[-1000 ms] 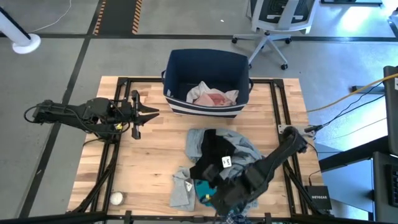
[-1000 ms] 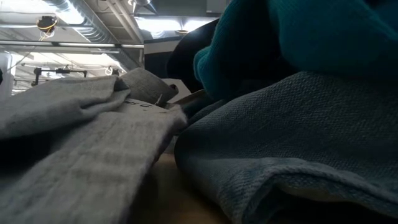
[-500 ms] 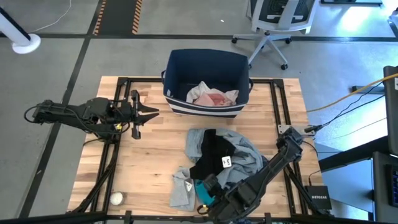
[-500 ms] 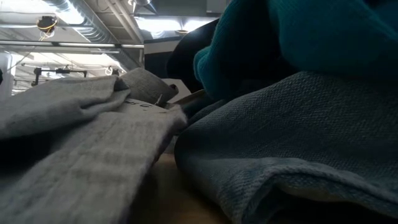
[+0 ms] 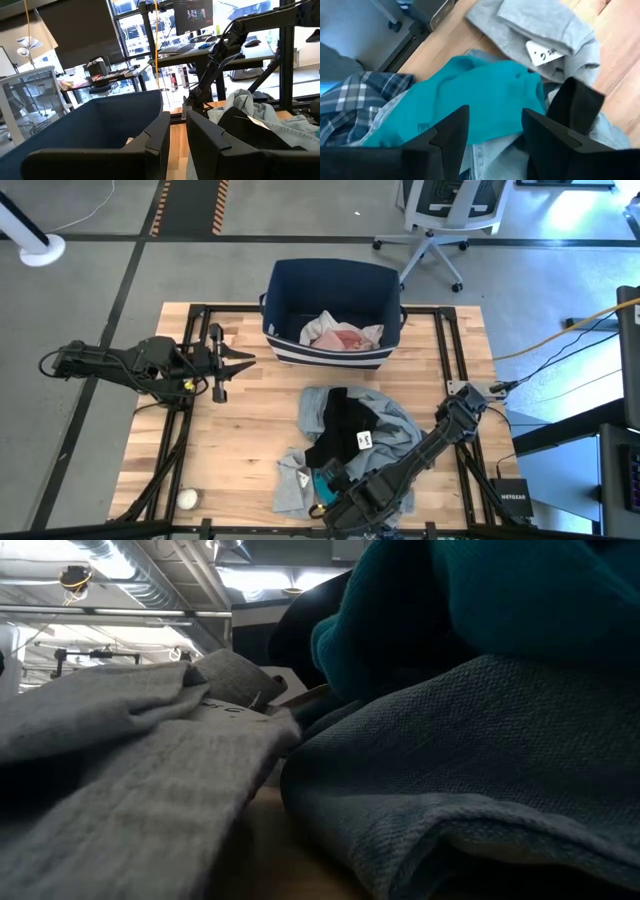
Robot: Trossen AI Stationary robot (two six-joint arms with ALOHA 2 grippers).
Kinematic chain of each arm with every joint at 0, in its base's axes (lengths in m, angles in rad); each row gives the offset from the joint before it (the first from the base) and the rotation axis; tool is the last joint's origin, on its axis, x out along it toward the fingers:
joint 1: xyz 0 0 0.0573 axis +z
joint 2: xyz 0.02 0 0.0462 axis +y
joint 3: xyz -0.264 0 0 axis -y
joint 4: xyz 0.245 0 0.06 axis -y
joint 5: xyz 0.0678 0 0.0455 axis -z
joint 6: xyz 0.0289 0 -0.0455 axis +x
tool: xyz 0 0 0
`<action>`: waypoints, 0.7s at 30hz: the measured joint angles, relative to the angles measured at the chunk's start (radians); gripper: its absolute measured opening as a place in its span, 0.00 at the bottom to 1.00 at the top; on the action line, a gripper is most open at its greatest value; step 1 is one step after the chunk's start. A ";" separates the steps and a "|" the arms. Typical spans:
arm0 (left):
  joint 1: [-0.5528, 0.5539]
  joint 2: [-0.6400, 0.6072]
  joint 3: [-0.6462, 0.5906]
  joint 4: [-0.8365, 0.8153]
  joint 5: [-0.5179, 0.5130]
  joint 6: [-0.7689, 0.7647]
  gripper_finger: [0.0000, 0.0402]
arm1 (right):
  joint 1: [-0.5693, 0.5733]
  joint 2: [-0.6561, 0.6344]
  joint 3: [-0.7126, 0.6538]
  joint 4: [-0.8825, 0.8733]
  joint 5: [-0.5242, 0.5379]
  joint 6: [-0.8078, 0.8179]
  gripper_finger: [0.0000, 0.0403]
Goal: Sort clothes
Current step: Put the top blue sock into the blue bin
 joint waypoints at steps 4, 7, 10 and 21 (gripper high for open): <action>0.000 0.000 0.000 0.000 0.000 0.021 0.15 | 0.000 -0.003 -0.046 0.037 -0.014 0.002 0.49; 0.000 0.000 0.000 0.000 0.000 0.033 0.15 | 0.000 0.000 -0.107 0.090 -0.046 0.002 0.49; 0.000 0.000 0.000 0.000 0.000 0.044 0.15 | 0.000 0.000 -0.151 0.141 -0.051 0.003 0.49; 0.000 0.000 0.000 0.000 0.000 0.048 0.15 | -0.007 -0.001 -0.172 0.101 -0.027 0.003 0.25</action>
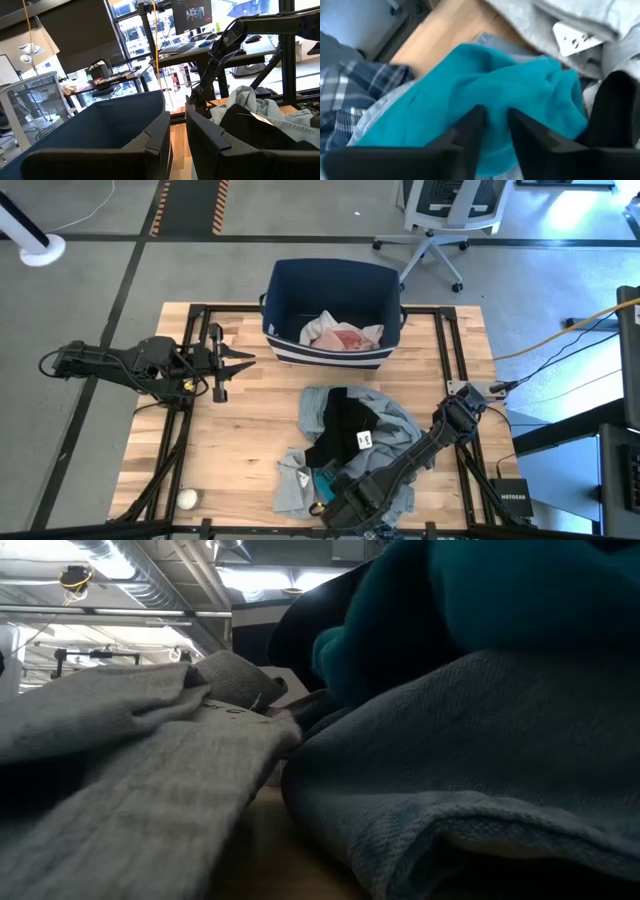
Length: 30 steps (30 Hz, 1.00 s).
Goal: Sort clothes
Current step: Put the top blue sock into the blue bin
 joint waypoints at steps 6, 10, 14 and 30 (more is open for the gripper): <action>0.000 0.000 0.000 0.000 0.000 -0.003 0.15 | 0.000 0.000 0.014 -0.044 0.030 -0.001 0.03; 0.000 0.000 0.000 0.000 0.000 0.000 0.15 | 0.000 -0.008 0.069 -0.067 0.032 -0.001 0.08; 0.000 0.000 0.000 0.000 0.000 0.000 0.15 | -0.001 -0.008 0.182 -0.141 0.088 -0.001 0.09; 0.000 0.000 0.000 -0.001 0.000 -0.001 0.15 | -0.099 -0.206 0.182 -0.212 0.370 -0.007 0.06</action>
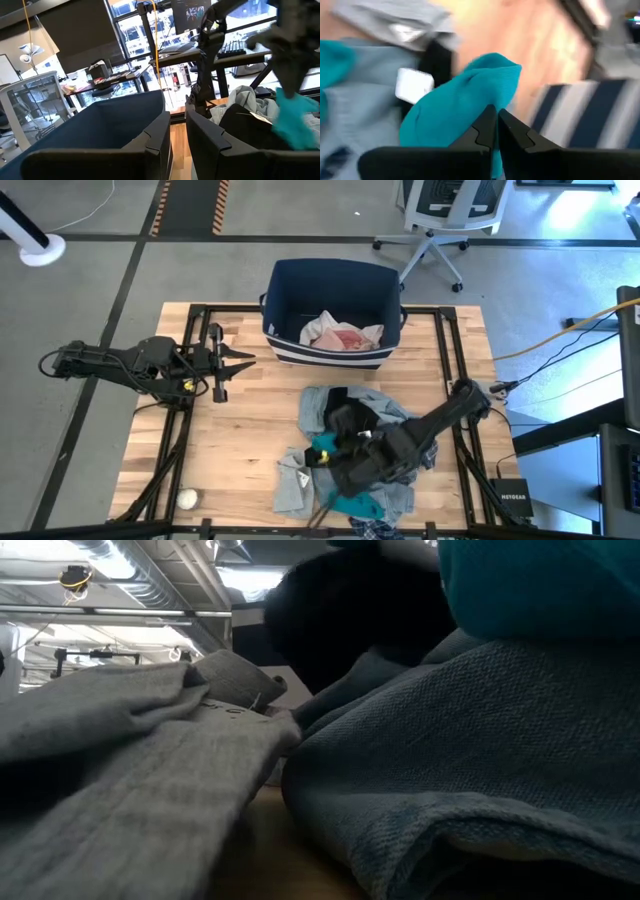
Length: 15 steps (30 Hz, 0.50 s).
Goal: Sort clothes
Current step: Put the top blue sock into the blue bin
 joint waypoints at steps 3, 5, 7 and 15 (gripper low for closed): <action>0.000 0.000 0.000 0.001 0.000 0.000 0.15 | -0.028 -0.043 0.000 -0.014 0.089 -0.018 0.05; 0.000 0.000 0.000 0.001 0.000 0.000 0.15 | -0.045 -0.072 0.000 -0.018 0.164 -0.021 0.04; 0.000 0.000 0.000 0.001 0.000 0.000 0.15 | -0.066 -0.102 0.000 -0.023 0.227 -0.028 0.04; 0.000 0.000 0.000 0.001 0.000 0.000 0.15 | -0.187 -0.165 0.000 -0.089 0.402 -0.076 0.07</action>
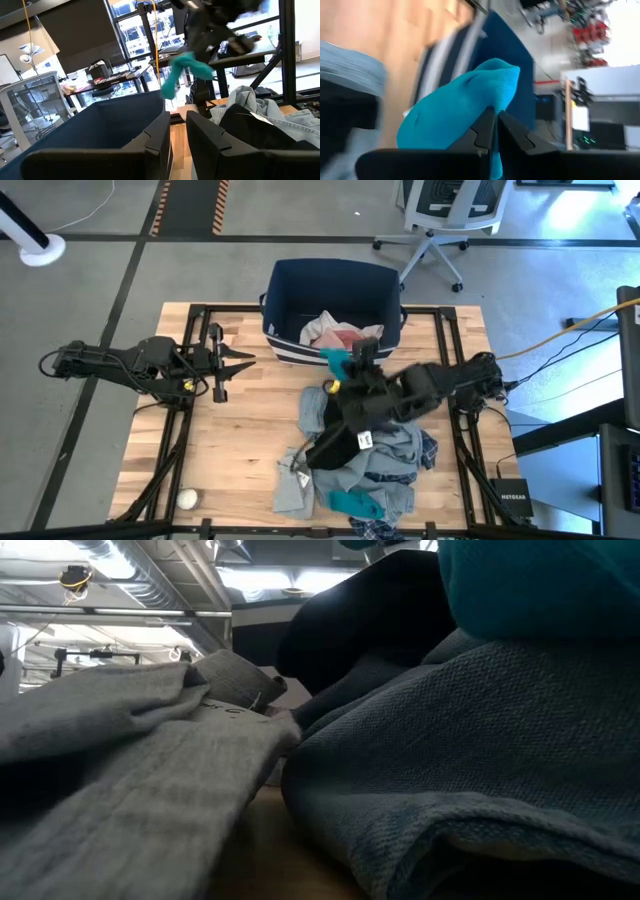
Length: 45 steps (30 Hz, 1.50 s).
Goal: Sort clothes
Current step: Put the top blue sock into the blue bin, then put the blue sock into the blue bin
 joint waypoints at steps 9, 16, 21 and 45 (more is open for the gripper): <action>0.000 0.000 0.000 -0.001 0.000 0.001 0.15 | -0.184 -0.009 0.000 -0.002 0.006 -0.053 0.07; 0.000 0.000 0.000 -0.002 0.000 0.003 0.15 | -0.317 -0.008 -0.003 -0.002 -0.145 -0.053 0.08; 0.000 0.000 0.000 -0.002 0.000 0.004 0.15 | -0.370 -0.007 -0.010 -0.002 -0.231 -0.053 0.22; 0.000 0.000 0.000 0.000 0.000 0.018 0.15 | 0.073 0.067 -0.009 0.176 -0.591 0.059 0.44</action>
